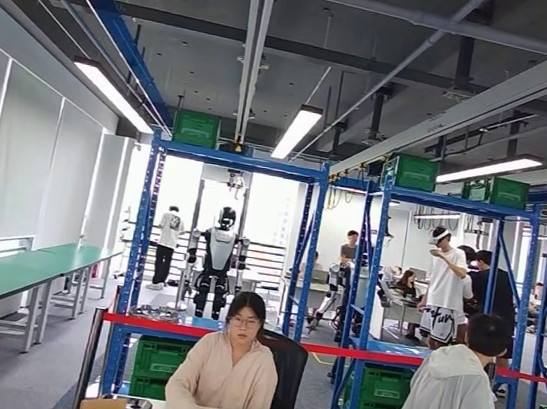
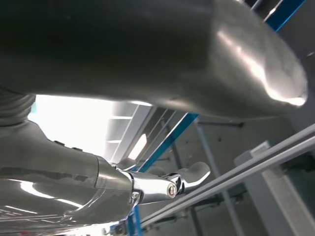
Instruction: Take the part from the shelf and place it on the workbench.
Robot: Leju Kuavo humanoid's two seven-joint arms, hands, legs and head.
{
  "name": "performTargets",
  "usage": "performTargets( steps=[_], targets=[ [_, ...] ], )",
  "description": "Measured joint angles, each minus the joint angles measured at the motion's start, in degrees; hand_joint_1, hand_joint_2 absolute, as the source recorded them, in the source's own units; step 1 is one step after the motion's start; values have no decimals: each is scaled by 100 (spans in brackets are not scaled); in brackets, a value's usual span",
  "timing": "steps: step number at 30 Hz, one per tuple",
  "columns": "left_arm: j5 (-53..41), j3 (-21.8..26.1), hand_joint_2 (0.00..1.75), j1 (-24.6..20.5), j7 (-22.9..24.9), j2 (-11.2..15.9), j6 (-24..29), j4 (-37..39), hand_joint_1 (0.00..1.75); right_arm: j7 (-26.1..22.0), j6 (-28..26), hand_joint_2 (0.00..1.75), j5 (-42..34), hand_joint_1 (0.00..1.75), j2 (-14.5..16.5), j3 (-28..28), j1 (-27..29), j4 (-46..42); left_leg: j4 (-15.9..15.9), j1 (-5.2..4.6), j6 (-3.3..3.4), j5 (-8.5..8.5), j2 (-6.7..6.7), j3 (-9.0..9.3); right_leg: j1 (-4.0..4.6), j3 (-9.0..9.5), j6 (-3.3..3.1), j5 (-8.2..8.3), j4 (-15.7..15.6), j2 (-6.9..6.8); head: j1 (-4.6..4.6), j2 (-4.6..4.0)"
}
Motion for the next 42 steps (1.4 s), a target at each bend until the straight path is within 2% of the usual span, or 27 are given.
performTargets(
  steps=[2, 5, 6, 8, 10, 11, 12, 13, 16, 18, 20, 21, 22, 25, 26, 27, 28, 30, 32, 33, 35, 36, 37, 38, 40, 41, 42],
  targets=[
    [59, 63, 0, 39, -25, 4, 38, 0, 0, -62, 112, 0, 44, 0, 1, 4, 266, -139, -10, -3, -41, 22, -7, -8, 29, 241, -37, 147, -483, 8, 0, 1],
    [116, 170, 0, 98, -22, 4, 87, 0, 0, -188, 182, 0, 166, 0, 1, 28, 671, -174, -48, 18, -143, 52, -13, -13, 52, 238, -120, 220, -573, 2, 1, 1],
    [125, 202, 0, 118, -13, 3, 102, 0, 0, -220, 186, 0, 202, 0, 1, 37, 782, -157, 0, 17, -162, -33, -14, -33, 44, 227, -172, 270, -611, -9, 1, 0],
    [141, 259, 0, 143, 12, 1, 141, 0, 0, -261, 189, 0, 255, 0, -5, 45, 1007, -56, 404, 10, -167, -434, -13, -160, 27, 180, -252, 361, -670, -37, 1, 0],
    [161, 316, 0, 161, 33, 1, 174, 0, 0, -277, 188, 0, 311, 0, -22, 49, 1240, 114, 1101, -1, -167, -894, -12, -344, 42, 92, -279, 427, -668, -50, 0, 0],
    [173, 343, 0, 168, 37, 3, 185, 0, 0, -281, 188, 0, 337, 0, -33, 50, 1334, 195, 1329, -5, -170, -1011, -12, -364, 49, 37, -278, 464, -660, -53, 0, 0],
    [185, 368, 0, 175, 39, 6, 190, 0, 0, -282, 188, 0, 369, 0, -44, 52, 1408, 270, 1362, -8, -170, -1028, -12, -288, 52, -19, -273, 504, -652, -54, 0, 0],
    [194, 391, 0, 179, 39, 8, 196, 0, 0, -274, 176, 0, 416, 0, -52, 54, 1470, 344, 1162, -9, -169, -950, -11, -98, 52, -72, -264, 544, -644, -51, 0, 0],
    [209, 444, 0, 165, 39, 10, 230, 0, 0, -182, -10, 0, 754, 0, -74, 86, 1663, 649, -41, -14, -151, -601, -16, 730, 65, -192, -204, 656, -597, -38, -1, 0],
    [214, 481, 0, 170, 37, 10, 248, 0, 0, -172, -258, 0, 1090, 0, -105, 121, 1771, 940, -349, -43, -107, -519, -24, 910, 73, -237, -148, 735, -563, -35, -1, 0],
    [214, 524, 0, 205, 35, 9, 266, 0, 0, -225, -528, 0, 1380, 0, -162, 145, 1855, 1280, -334, -64, -37, -445, -10, 868, 47, -253, -87, 794, -560, -23, -1, 0],
    [212, 541, 0, 216, 36, 8, 273, 0, 0, -255, -654, 0, 1485, 0, -198, 150, 1891, 1460, -334, -65, -1, -394, 6, 836, 35, -272, -53, 731, -525, -13, -1, 0],
    [208, 556, 0, 218, 36, 7, 276, 0, 0, -273, -758, 0, 1560, 0, -235, 152, 1920, 1635, -336, -59, 36, -336, 24, 786, 22, -315, -21, 562, -404, -4, -2, 0],
    [187, 584, 0, 213, 33, 6, 278, 0, 0, -291, -947, 0, 1662, 0, -327, 152, 1983, 2068, -331, -72, 99, -164, 59, 576, -16, -528, 51, -270, 521, -1, -2, 0],
    [173, 592, 0, 217, 32, 6, 279, 0, 0, -293, -979, 0, 1684, 0, -351, 150, 1997, 2195, -325, -83, 102, -113, 71, 504, -23, -552, 64, -418, 827, -2, -2, 0],
    [156, 602, 0, 220, 32, 6, 280, 0, 0, -294, -1012, 0, 1723, 0, -373, 147, 2007, 2322, -318, -92, 101, -64, 82, 431, -27, -501, 72, -442, 989, -3, -2, 0],
    [134, 614, 0, 221, 32, 6, 280, 0, 0, -294, -1054, 0, 1783, 0, -392, 140, 2013, 2451, -311, -100, 97, -16, 89, 362, -28, -347, 69, -357, 936, -4, -2, 0],
    [99, 643, 0, 220, 32, 5, 278, 0, 0, -292, -1178, 0, 1939, 0, -426, 125, 2020, 2694, -304, -110, 78, 69, 89, 257, -20, 250, 22, -111, 251, 0, -2, 0],
    [77, 666, 0, 221, 33, 3, 274, 0, 0, -285, -1292, 0, 2054, 0, -454, 113, 2008, 2895, -302, -121, 31, 147, 86, 206, 10, 837, -48, -52, -591, 6, -2, 0],
    [66, 673, 0, 220, 34, 2, 270, 0, 0, -280, -1339, 0, 2092, 0, -467, 104, 2002, 2986, -304, -116, 2, 185, 87, 189, 31, 980, -74, -70, -822, 9, -2, 0],
    [41, 684, 0, 216, 36, 2, 262, 0, 0, -281, -1437, 0, 2172, 0, -494, 67, 1990, 3197, -299, -96, -68, 251, 86, 143, 52, 1002, -124, -52, -969, 3, -1, 1],
    [29, 692, 0, 216, 39, 3, 259, 0, 0, -285, -1487, 0, 2227, 0, -505, 42, 1978, 3317, -268, -87, -96, 212, 80, 106, 51, 969, -158, -6, -996, -7, -1, 1],
    [19, 701, 0, 222, 40, 2, 257, 0, 0, -290, -1533, 0, 2290, 0, -513, 13, 1962, 3444, -171, -84, -118, 75, 72, 55, 44, 921, -205, 46, -1022, -17, 0, 3],
    [10, 710, 0, 228, 43, -1, 255, 0, 0, -293, -1576, 0, 2354, 0, -518, -16, 1943, 3573, 29, -83, -133, -166, 65, -16, 37, 855, -247, 105, -1041, -28, 1, 3],
    [-2, 721, 0, 231, 49, -10, 251, 0, 0, -291, -1666, 0, 2485, 0, -528, -67, 1918, 3809, 693, -80, -151, -742, 59, -177, 61, 692, -296, 215, -1018, -43, 3, 3],
    [-8, 725, 0, 229, 54, -13, 251, 0, 0, -288, -1731, 0, 2564, 0, -534, -90, 1904, 3914, 1034, -80, -161, -909, 59, -228, 73, 604, -299, 271, -1002, -50, 3, 2],
    [-15, 731, 0, 228, 61, -14, 256, 0, 0, -284, -1816, 0, 2659, 0, -540, -114, 1883, 4020, 1261, -80, -168, -929, 59, -227, 82, 511, -297, 326, -980, -56, 3, 2]
  ],
)
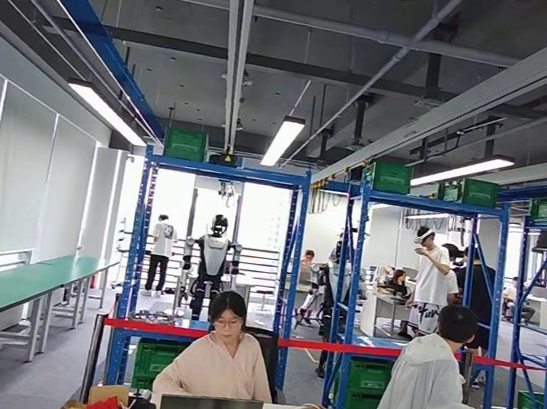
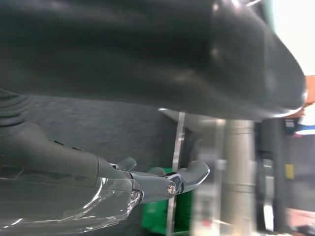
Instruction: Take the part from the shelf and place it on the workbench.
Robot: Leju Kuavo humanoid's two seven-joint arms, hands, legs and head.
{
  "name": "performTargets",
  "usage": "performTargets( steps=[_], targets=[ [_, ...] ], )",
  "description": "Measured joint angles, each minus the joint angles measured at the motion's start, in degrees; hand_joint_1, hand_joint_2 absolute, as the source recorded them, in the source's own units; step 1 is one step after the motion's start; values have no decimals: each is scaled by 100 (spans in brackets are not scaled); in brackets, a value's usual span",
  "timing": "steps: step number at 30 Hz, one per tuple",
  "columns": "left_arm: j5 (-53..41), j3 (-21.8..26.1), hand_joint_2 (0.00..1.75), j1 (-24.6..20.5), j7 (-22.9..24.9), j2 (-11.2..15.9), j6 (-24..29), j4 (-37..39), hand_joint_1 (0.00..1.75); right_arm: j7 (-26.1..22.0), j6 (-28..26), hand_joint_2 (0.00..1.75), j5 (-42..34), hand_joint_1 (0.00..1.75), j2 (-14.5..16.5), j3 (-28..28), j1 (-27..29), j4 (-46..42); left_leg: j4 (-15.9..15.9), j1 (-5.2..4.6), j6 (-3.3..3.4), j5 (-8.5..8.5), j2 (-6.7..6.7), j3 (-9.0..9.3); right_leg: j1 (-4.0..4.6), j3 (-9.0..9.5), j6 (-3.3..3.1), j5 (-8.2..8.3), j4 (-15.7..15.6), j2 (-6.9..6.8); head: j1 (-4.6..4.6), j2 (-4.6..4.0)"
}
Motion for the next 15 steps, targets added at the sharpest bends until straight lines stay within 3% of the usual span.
performTargets(
  steps=[2, 4, 6, 7, 9, 10, 12, 14, 15],
  targets=[
    [-20, 16, 0, 0, 14, 0, 9, 0, 0, 24, -245, 0, 260, 0, -7, -66, -66, 263, -72, 2, -6, 300, 0, 236, 2, -203, 24, 98, 70, -3, 0, -1],
    [-46, 28, 0, -8, 18, -1, 13, 0, 0, 70, -508, 0, 533, 0, -11, -154, -150, 576, -793, 10, -8, 546, -2, 779, 7, -399, 67, 167, 192, 3, 1, -1],
    [-73, 34, 0, -24, 13, -2, 13, 0, 0, 145, -746, 0, 777, 0, -16, -259, -264, 956, -1503, 7, 23, 463, -6, 1234, 22, -537, 124, 230, 314, 5, -1, -1],
    [-86, 40, 0, -31, 8, -2, 12, 0, 0, 210, -857, 0, 879, 0, -21, -327, -350, 1226, -1675, -4, 43, 400, -9, 1319, 27, -584, 153, 273, 350, 5, -1, -1],
    [-121, 62, 0, -33, -5, -13, 1, 0, 0, 301, -971, 0, 953, 0, -56, -510, -544, 1874, -1717, -7, 131, 415, 2, 1259, 19, -656, 215, 320, 380, 16, -2, -1],
    [-145, 75, 0, -33, -9, -17, -7, 0, 0, 317, -994, 0, 952, 0, -80, -623, -634, 2227, -1717, -3, 190, 465, 12, 1201, 6, -698, 251, 210, 451, 25, -2, 0],
    [-185, 97, 0, -33, -16, -23, -18, 0, 0, 284, -1057, 0, 935, 0, -148, -862, -783, 2893, -1718, -4, 289, 593, 30, 1067, -34, -818, 325, -312, 885, 36, -5, 0],
    [-208, 113, 0, -31, -19, -22, -21, 0, 0, 285, -1173, 0, 943, 0, -223, -1087, -914, 3498, -1708, -25, 321, 714, 37, 920, -70, -935, 382, -798, 1589, 37, -6, -1],
    [-220, 120, 0, -33, -19, -22, -23, 0, 0, 343, -1235, 0, 947, 0, -262, -1192, -966, 3773, -1696, -36, 325, 769, 40, 843, -79, -940, 398, -856, 1854, 37, -6, -1]
  ],
)
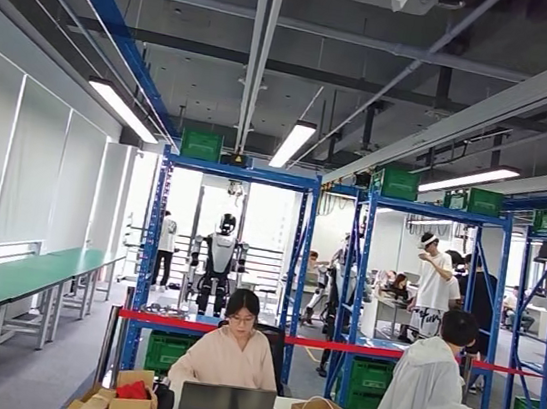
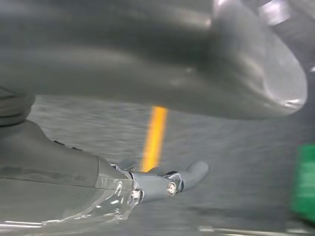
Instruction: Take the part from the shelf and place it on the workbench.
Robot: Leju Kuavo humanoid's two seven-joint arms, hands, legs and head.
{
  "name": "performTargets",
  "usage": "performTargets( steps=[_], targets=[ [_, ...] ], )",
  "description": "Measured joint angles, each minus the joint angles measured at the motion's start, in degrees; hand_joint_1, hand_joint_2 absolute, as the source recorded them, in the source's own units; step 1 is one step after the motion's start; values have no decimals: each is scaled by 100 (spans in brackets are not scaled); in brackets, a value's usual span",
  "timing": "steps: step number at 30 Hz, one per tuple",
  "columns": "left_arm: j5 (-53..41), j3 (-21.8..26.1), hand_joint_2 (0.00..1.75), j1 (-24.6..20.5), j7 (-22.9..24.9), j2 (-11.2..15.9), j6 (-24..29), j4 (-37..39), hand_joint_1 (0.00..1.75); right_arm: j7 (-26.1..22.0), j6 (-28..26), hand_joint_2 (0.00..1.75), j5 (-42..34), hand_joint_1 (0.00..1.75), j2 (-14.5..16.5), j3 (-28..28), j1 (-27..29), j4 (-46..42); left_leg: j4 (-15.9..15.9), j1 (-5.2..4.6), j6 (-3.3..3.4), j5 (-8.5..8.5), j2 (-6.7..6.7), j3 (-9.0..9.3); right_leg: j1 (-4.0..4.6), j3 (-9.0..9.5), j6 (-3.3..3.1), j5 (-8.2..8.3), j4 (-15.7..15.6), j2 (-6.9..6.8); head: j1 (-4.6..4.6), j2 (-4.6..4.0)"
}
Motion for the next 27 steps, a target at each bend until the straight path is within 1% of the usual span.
performTargets(
  steps=[1, 2, 3, 4, 5, 6, 7, 8, 9, 10, 11, 12, 13, 14, 15, 16, 17, 18, 19, 20, 21, 22, 23, 24, 25, 26, 27],
  targets=[
    [-16, 4, 0, -2, 3, 0, -3, 0, 0, 124, -78, 0, 14, 0, -39, -104, -37, 261, 15, -9, 1, 52, 2, -82, -6, 72, 6, 65, 104, 0, 0, -1],
    [-34, 6, 0, -3, 11, 0, -6, 0, 0, 310, -177, 0, 38, 0, -79, -199, -60, 496, 30, -18, 0, 100, 1, -160, -7, 241, -2, 212, 1, 1, -1, -1],
    [-50, 7, 0, -2, 20, 0, -8, 0, 0, 505, -282, 0, 67, 0, -123, -285, -72, 711, 42, -28, -3, 147, -3, -228, -3, 510, -26, 361, -302, 3, 0, -1],
    [-62, 7, 0, 1, 31, -2, -10, 0, 0, 690, -380, 0, 100, 0, -168, -362, -76, 902, 49, -39, -12, 190, -8, -279, 11, 854, -66, 450, -736, 5, 1, -1],
    [-75, 7, 0, 3, 40, -5, -11, 0, 0, 873, -467, 0, 137, 0, -209, -426, -80, 1063, 56, -53, -30, 231, -10, -314, 31, 1191, -113, 477, -1212, 5, 1, -1],
    [-84, 8, 0, 5, 45, -8, -11, 0, 0, 1049, -537, 0, 172, 0, -244, -482, -82, 1205, 62, -62, -55, 274, -11, -339, 50, 1446, -151, 457, -1587, 6, 1, -1],
    [-95, 9, 0, 2, 54, -10, -12, 0, 0, 1266, -601, 0, 212, 0, -270, -532, -86, 1333, 66, -62, -84, 317, -7, -364, 72, 1590, -179, 432, -1822, 7, 2, 1],
    [-103, 12, 0, -3, 60, -11, -13, 0, 0, 1494, -659, 0, 255, 0, -288, -572, -83, 1446, 70, -59, -115, 365, -3, -392, 83, 1625, -202, 440, -1940, 6, 2, 1],
    [-109, 16, 0, -7, 67, -10, -13, 0, 0, 1718, -710, 0, 298, 0, -301, -605, -75, 1552, 82, -49, -143, 370, -3, -430, 78, 1601, -227, 469, -1977, 2, 3, 1],
    [-113, 22, 0, -9, 75, -10, -13, 0, 0, 1935, -756, 0, 340, 0, -309, -634, -66, 1640, 134, -41, -168, 293, -6, -480, 75, 1555, -270, 513, -1998, -5, 5, 3],
    [-118, 30, 0, -4, 81, -11, -15, 0, 0, 2133, -796, 0, 382, 0, -315, -657, -53, 1709, 272, -37, -190, 116, -12, -547, 67, 1493, -318, 563, -2013, -14, 5, 2],
    [-123, 39, 0, 2, 87, -12, -21, 0, 0, 2317, -830, 0, 422, 0, -316, -680, -45, 1769, 520, -28, -208, -157, -18, -631, 65, 1418, -359, 609, -2008, -23, 6, 2],
    [-127, 48, 0, 7, 90, -14, -29, 0, 0, 2474, -850, 0, 457, 0, -316, -699, -38, 1815, 855, -22, -223, -449, -21, -719, 76, 1326, -390, 655, -1974, -27, 6, 3],
    [-131, 56, 0, 8, 89, -15, -38, 0, 0, 2616, -864, 0, 492, 0, -315, -713, -34, 1858, 1227, -15, -237, -686, -23, -795, 86, 1228, -405, 701, -1933, -32, 5, 1],
    [-133, 63, 0, 6, 86, -15, -44, 0, 0, 2748, -868, 0, 528, 0, -315, -723, -33, 1895, 1541, -11, -251, -800, -24, -828, 94, 1124, -407, 745, -1885, -35, 6, 1],
    [-136, 69, 0, 3, 84, -14, -47, 0, 0, 2884, -870, 0, 565, 0, -315, -730, -36, 1927, 1717, -8, -262, -775, -26, -801, 97, 1012, -404, 788, -1830, -38, 6, 1],
    [-141, 78, 0, 0, 82, -14, -48, 0, 0, 3015, -868, 0, 599, 0, -314, -740, -37, 1955, 1720, -3, -271, -640, -27, -700, 96, 895, -395, 826, -1768, -40, 6, 0],
    [-145, 86, 0, -2, 83, -13, -48, 0, 0, 3139, -864, 0, 631, 0, -313, -750, -37, 1980, 1535, 6, -279, -455, -28, -512, 92, 777, -380, 862, -1697, -40, 6, 0],
    [-149, 94, 0, -6, 83, -13, -48, 0, 0, 3238, -857, 0, 657, 0, -310, -757, -38, 1999, 1205, 17, -285, -322, -28, -256, 89, 668, -361, 891, -1622, -38, 6, -1],
    [-151, 101, 0, -14, 83, -12, -48, 0, 0, 3312, -850, 0, 677, 0, -307, -762, -35, 2015, 788, 23, -281, -286, -32, 29, 92, 567, -339, 916, -1539, -37, 6, -1],
    [-151, 107, 0, -22, 83, -12, -49, 0, 0, 3369, -841, 0, 692, 0, -301, -765, -34, 2029, 433, 24, -262, -321, -37, 252, 97, 489, -310, 948, -1471, -36, 6, -1],
    [-151, 114, 0, -28, 84, -13, -49, 0, 0, 3407, -829, 0, 704, 0, -296, -768, -33, 2042, 194, 15, -230, -385, -41, 389, 100, 436, -280, 985, -1426, -35, 6, -1],
    [-150, 124, 0, -29, 85, -13, -50, 0, 0, 3434, -818, 0, 715, 0, -291, -770, -31, 2054, 74, -1, -187, -424, -45, 439, 99, 405, -248, 1030, -1406, -35, 5, -1],
    [-148, 135, 0, -23, 89, -15, -50, 0, 0, 3460, -807, 0, 725, 0, -287, -772, -25, 2071, 65, -5, -136, -402, -40, 409, 92, 386, -210, 1074, -1407, -29, 4, -1],
    [-144, 145, 0, -21, 96, -16, -50, 0, 0, 3479, -798, 0, 738, 0, -283, -773, -22, 2086, 65, -5, -91, -348, -27, 371, 81, 368, -173, 1045, -1392, -19, 3, -1],
    [-138, 152, 0, -21, 104, -18, -49, 0, 0, 3500, -793, 0, 754, 0, -276, -773, -17, 2099, 62, 0, -46, -285, -15, 318, 69, 339, -136, 910, -1317, -9, 3, -1],
    [-129, 156, 0, -24, 112, -19, -49, 0, 0, 3521, -786, 0, 769, 0, -267, -773, -13, 2110, 57, 8, -7, -213, -3, 250, 54, 295, -101, 673, -1153, -1, 3, -1]
  ],
)
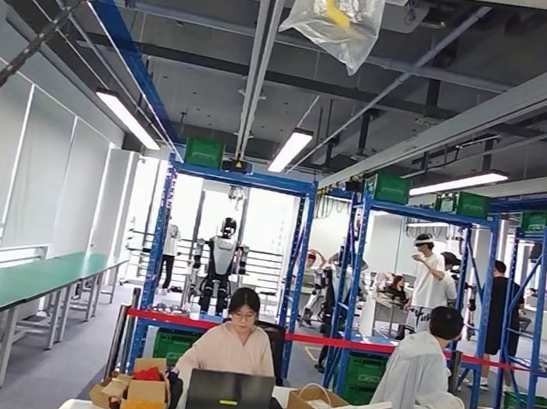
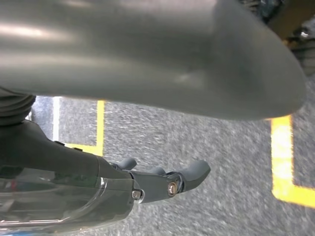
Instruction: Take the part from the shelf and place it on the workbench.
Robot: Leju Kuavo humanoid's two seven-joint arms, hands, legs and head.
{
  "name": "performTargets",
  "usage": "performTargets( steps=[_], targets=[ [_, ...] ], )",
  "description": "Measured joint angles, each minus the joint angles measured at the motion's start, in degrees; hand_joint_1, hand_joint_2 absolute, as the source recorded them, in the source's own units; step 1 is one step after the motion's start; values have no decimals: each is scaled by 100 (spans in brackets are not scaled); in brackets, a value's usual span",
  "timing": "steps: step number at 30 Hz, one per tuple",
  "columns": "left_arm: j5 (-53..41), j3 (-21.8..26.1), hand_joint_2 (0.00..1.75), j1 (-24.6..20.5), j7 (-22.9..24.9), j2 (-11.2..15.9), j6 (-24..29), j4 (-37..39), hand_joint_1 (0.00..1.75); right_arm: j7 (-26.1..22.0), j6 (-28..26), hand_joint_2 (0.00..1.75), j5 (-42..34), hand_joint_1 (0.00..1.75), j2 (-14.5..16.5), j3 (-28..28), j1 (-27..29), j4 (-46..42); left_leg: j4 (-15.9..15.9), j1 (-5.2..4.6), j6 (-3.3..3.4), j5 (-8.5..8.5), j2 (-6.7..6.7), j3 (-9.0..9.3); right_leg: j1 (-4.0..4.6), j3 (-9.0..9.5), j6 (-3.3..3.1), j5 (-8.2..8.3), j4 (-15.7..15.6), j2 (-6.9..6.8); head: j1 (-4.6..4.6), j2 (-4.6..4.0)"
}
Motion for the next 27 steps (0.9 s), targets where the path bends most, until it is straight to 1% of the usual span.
performTargets(
  steps=[1, 2, 3, 4, 5, 6, 7, 8, 9, 10, 11, 12, 13, 14, 15, 16, 17, 18, 19, 20, 21, 22, 23, 24, 25, 26, 27],
  targets=[
    [8, 2, 0, -4, 5, 0, 1, 0, 0, 13, 6, 0, 14, 0, 11, 0, -3, 6, 1, -3, 25, 67, 7, -74, -19, -47, 30, -312, 254, 3, 0, 0],
    [16, 5, 0, -4, 7, 1, 1, 0, 0, 27, 11, 0, 28, 0, 26, 0, -4, 9, 3, -8, 40, 134, 9, -157, -38, -94, 53, -600, 578, 2, 1, 0],
    [23, 9, 0, -2, 7, 1, 2, 0, 0, 39, 14, 0, 42, 0, 40, 0, -7, 10, 7, -14, 45, 200, 14, -241, -57, -116, 73, -775, 890, 2, 1, 0],
    [27, 15, 0, 0, 6, 1, 2, 0, 0, 56, 14, 0, 53, 0, 57, 0, -11, 11, 10, -19, 42, 266, 20, -329, -73, -89, 89, -805, 1111, 1, 1, 0],
    [30, 22, 0, 0, 6, 1, 2, 0, 0, 77, 12, 0, 65, 0, 73, 0, -16, 11, 14, -23, 35, 333, 25, -419, -85, 8, 98, -700, 1180, 1, 1, 0],
    [32, 30, 0, -1, 6, 0, 2, 0, 0, 108, 7, 0, 74, 0, 86, 0, -22, 11, 15, -26, 25, 397, 29, -501, -93, 189, 97, -522, 1058, 2, 1, 0],
    [33, 37, 0, -2, 5, -1, 0, 0, 0, 147, 1, 0, 80, 0, 96, 0, -29, 11, 16, -27, 12, 454, 29, -570, -96, 455, 82, -359, 762, 5, 1, 1],
    [35, 43, 0, -1, 4, -2, -2, 0, 0, 179, -7, 0, 85, 0, 103, 0, -36, 11, 17, -34, -6, 503, 27, -624, -88, 793, 55, -268, 338, 8, 1, 1],
    [39, 48, 0, -1, 1, -5, -4, 0, 0, 210, -15, 0, 93, 0, 107, 0, -47, 11, 21, -41, -31, 549, 26, -663, -77, 1120, 17, -257, -125, 11, 1, 1],
    [48, 55, 0, -1, -2, -8, -7, 0, 0, 234, -23, 0, 106, 0, 109, 0, -56, 11, 24, -45, -61, 595, 26, -694, -60, 1358, -17, -287, -494, 13, 1, 1],
    [61, 66, 0, -3, -5, -10, -7, 0, 0, 249, -33, 0, 122, 0, 110, 0, -63, 11, 26, -45, -96, 642, 29, -727, -41, 1492, -43, -323, -734, 13, 2, 1],
    [74, 79, 0, -6, -3, -11, -6, 0, 0, 264, -42, 0, 142, 0, 112, 0, -68, 12, 30, -39, -134, 691, 31, -762, -34, 1514, -73, -333, -854, 11, 2, 1],
    [87, 93, 0, -9, 4, -11, -4, 0, 0, 278, -48, 0, 161, 0, 114, 0, -70, 13, 46, -28, -166, 693, 28, -800, -34, 1478, -106, -309, -877, 1, 2, 1],
    [96, 109, 0, -6, 15, -11, -2, 0, 0, 289, -52, 0, 177, 0, 114, -1, -67, 14, 115, -20, -192, 609, 20, -847, -36, 1440, -150, -275, -892, -10, 2, 1],
    [103, 123, 0, 2, 31, -15, 1, 0, 0, 298, -54, 0, 193, 0, 114, -2, -61, 15, 282, -14, -210, 430, 11, -915, -39, 1397, -202, -233, -901, -25, 2, 0],
    [114, 137, 0, 11, 48, -21, 5, 0, 0, 307, -54, 0, 213, 0, 114, -4, -52, 15, 566, -7, -221, 174, 1, -1009, -33, 1346, -243, -195, -891, -42, 2, 0],
    [130, 151, 0, 19, 64, -27, 13, 0, 0, 315, -52, 0, 233, 0, 113, -9, -40, 15, 935, -4, -229, -85, -4, -1120, -17, 1290, -271, -165, -873, -52, 2, 0],
    [149, 166, 0, 23, 82, -33, 22, 0, 0, 325, -51, 0, 251, 0, 112, -14, -30, 15, 1306, -1, -236, -266, -6, -1218, -2, 1235, -285, -139, -852, -59, 1, 0],
    [171, 183, 0, 24, 99, -35, 33, 0, 0, 337, -50, 0, 268, 0, 112, -20, -24, 15, 1574, 1, -242, -330, -7, -1265, 11, 1181, -289, -117, -826, -64, 2, 0],
    [187, 204, 0, 23, 114, -36, 42, 0, 0, 356, -49, 0, 277, 0, 112, -26, -22, 16, 1658, 1, -244, -272, -8, -1224, 18, 1129, -287, -102, -792, -63, 1, 0],
    [197, 224, 0, 23, 128, -36, 46, 0, 0, 378, -46, 0, 279, 0, 112, -33, -21, 16, 1531, 2, -241, -135, -8, -1082, 22, 1083, -283, -94, -753, -62, 2, 0],
    [203, 241, 0, 21, 143, -37, 48, 0, 0, 405, -38, 0, 277, 0, 111, -42, -23, 15, 1220, 3, -234, 25, -8, -859, 23, 1041, -274, -93, -707, -60, 2, 0],
    [203, 255, 0, 16, 157, -38, 48, 0, 0, 438, -28, 0, 273, 0, 111, -57, -25, 15, 838, 2, -220, 142, -9, -611, 32, 996, -259, -101, -654, -59, 1, 0],
    [203, 262, 0, 11, 174, -39, 46, 0, 0, 468, -18, 0, 267, 0, 109, -74, -28, 15, 511, -1, -205, 204, -9, -414, 41, 955, -240, -108, -604, -59, 1, 0],
    [203, 268, 0, 8, 194, -42, 46, 0, 0, 493, -7, 0, 263, 0, 106, -92, -30, 14, 293, -4, -191, 220, -10, -298, 51, 921, -216, -111, -562, -58, 1, 0],
    [205, 275, 0, 4, 212, -46, 46, 0, 0, 514, -2, 44, 262, 0, 101, -111, -32, 14, 201, -11, -177, 205, -11, -266, 58, 887, -189, -106, -534, -59, 1, 0],
    [208, 281, 0, 1, 227, -54, 46, 0, 0, 528, 2, 87, 262, 0, 92, -125, -33, 14, 165, -7, -162, 196, -12, -278, 61, 863, -164, -96, -516, -59, 1, 0]
  ],
)
